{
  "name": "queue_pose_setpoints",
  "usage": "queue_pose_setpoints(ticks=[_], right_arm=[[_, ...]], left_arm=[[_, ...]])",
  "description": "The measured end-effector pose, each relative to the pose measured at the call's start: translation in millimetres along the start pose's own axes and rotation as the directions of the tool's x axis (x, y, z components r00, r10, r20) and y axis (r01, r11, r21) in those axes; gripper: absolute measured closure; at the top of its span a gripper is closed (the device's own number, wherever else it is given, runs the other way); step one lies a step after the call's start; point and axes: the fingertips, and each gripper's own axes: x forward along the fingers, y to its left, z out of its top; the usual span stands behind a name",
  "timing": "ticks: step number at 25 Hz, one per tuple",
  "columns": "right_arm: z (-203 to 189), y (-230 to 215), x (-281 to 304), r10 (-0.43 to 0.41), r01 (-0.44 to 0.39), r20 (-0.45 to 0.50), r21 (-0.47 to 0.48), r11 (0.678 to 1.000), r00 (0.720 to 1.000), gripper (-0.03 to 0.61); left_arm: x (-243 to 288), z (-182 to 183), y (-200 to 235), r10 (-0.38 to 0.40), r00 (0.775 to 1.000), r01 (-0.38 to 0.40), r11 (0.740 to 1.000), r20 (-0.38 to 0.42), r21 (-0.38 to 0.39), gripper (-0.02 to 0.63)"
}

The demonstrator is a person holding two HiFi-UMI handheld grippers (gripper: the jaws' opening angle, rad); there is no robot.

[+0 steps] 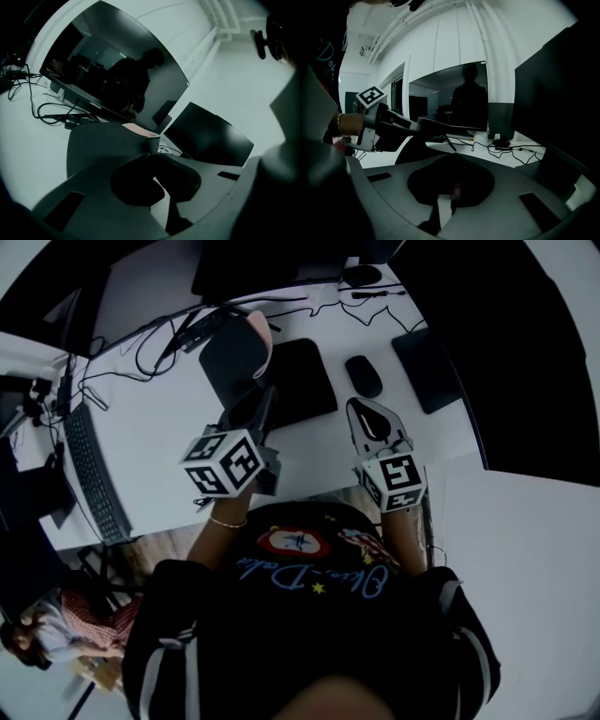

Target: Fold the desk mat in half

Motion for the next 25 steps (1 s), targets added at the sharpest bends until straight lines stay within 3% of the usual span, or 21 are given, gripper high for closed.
queue_pose_setpoints(ticks=[6,14,21,25], right_arm=[[-9.1,-23.4,-23.6,-0.048,0.048,-0.005,0.018,0.999,0.999,0.577],[-18.1,-47.1,-42.3,-0.062,0.063,-0.016,0.027,0.998,0.998,0.577],[-12.0,-56.2,-43.1,-0.013,0.013,0.009,0.01,1.0,1.0,0.577],[-2.9,-58.8,-42.4,0.024,-0.024,0.031,-0.001,1.0,0.999,0.577]], left_arm=[[37.3,-38.2,-14.5,0.0,0.994,0.005,0.999,-0.107,0.05,0.575],[63.7,-86.3,-14.3,0.094,0.967,-0.052,0.983,-0.239,0.178,0.575],[72.3,-110.6,-13.6,0.161,0.948,-0.081,0.957,-0.277,0.279,0.574],[78.7,-122.0,-21.3,0.151,0.946,-0.055,0.946,-0.287,0.319,0.523]])
